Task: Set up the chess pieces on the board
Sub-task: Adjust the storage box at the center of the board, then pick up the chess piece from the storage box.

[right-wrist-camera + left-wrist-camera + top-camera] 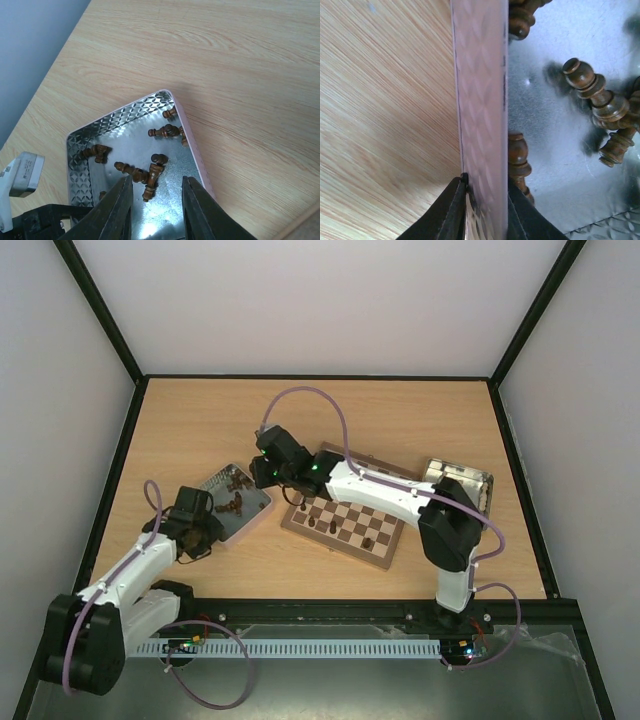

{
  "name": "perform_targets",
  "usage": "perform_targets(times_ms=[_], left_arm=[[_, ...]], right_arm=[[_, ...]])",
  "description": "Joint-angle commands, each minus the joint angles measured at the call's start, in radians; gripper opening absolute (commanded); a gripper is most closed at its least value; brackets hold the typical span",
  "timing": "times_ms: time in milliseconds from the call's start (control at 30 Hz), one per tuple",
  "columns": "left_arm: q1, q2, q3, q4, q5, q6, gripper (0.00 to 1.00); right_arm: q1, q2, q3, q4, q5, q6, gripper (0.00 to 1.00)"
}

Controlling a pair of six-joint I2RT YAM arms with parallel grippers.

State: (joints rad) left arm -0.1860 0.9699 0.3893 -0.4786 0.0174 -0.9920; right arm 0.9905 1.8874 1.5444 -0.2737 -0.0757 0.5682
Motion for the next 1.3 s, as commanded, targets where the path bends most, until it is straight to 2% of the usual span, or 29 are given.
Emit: perform_targets(times_ms=[0,167,267,367,533,667,833,1000,1267], left_arm=[[-0.08,0.035,0.006,-0.004,-0.017,-0.097,0.22],[-0.148,0.048,-0.001,0.034,0.012,-0.149,0.27],[-0.162,0.036,0.003,0.014,0.017,-0.157,0.37],[-0.162,-0.01,0.025,-0.037,0.018,-0.15,0.5],[-0.163,-0.084,0.147,-0.193,-0.074,-0.093,0.57],[-0.164,-0.031,0.268,-0.205,-0.101,0.043,0.57],[-0.164,0.161,0.374,-0.149,-0.099,0.185,0.55],[-0.164,0.329,0.434,-0.115,-0.09,0.236,0.45],[-0.165,0.445,0.442,-0.054,-0.041,0.27,0.44]], right_arm=[[-0.019,-0.074,-0.059,0.048,0.013,0.015,0.27],[-0.037,-0.11,-0.102,0.057,0.012,0.018,0.27],[-0.044,-0.125,-0.115,0.059,0.011,0.018,0.27],[-0.048,-0.145,-0.128,0.06,0.013,0.02,0.27],[-0.056,-0.194,-0.176,0.062,0.031,0.024,0.28],[-0.064,-0.251,-0.238,0.075,0.063,0.03,0.28],[-0.076,-0.327,-0.339,0.104,0.123,0.058,0.28],[-0.09,-0.405,-0.423,0.115,0.189,0.095,0.27],[-0.093,-0.467,-0.487,0.107,0.227,0.097,0.27]])
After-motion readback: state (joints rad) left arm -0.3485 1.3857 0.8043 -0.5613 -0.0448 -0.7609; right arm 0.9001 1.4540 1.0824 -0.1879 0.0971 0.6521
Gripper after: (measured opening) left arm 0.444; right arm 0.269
